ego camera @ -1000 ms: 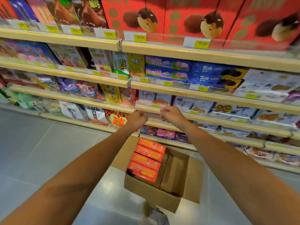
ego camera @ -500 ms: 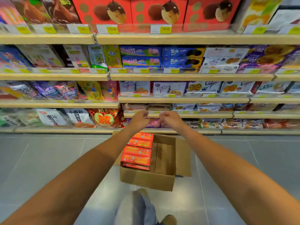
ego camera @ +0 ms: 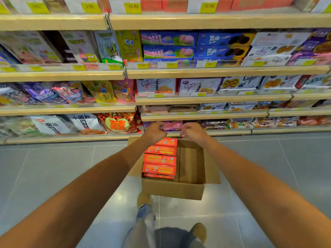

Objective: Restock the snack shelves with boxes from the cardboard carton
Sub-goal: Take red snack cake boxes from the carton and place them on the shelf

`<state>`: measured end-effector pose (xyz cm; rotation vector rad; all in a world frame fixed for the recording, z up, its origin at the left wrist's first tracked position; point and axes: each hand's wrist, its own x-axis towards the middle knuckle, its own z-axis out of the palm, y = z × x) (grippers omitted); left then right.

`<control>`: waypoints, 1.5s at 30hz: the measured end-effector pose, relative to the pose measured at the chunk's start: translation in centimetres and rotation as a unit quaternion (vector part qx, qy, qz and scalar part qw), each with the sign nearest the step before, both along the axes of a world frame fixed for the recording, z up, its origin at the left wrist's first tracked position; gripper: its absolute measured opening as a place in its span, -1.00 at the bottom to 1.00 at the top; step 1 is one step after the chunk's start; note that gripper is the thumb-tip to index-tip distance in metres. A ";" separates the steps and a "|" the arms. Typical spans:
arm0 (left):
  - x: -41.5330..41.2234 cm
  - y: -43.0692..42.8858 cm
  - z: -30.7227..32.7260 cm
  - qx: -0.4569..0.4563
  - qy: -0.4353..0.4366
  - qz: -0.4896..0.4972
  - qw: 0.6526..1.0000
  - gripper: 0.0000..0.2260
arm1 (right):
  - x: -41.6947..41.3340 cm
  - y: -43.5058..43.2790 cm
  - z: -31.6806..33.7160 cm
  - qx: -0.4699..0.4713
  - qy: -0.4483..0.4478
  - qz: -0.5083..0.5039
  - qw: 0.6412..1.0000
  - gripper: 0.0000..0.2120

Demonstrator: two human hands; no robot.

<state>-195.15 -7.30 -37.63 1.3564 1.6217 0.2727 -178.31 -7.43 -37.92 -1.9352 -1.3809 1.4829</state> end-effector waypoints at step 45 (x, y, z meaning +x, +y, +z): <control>1.7 -4.0 -54.8 0.099 0.362 -0.405 0.834 -0.40 | 1.9 -1.8 -54.6 -0.235 -0.017 0.046 0.971 -0.78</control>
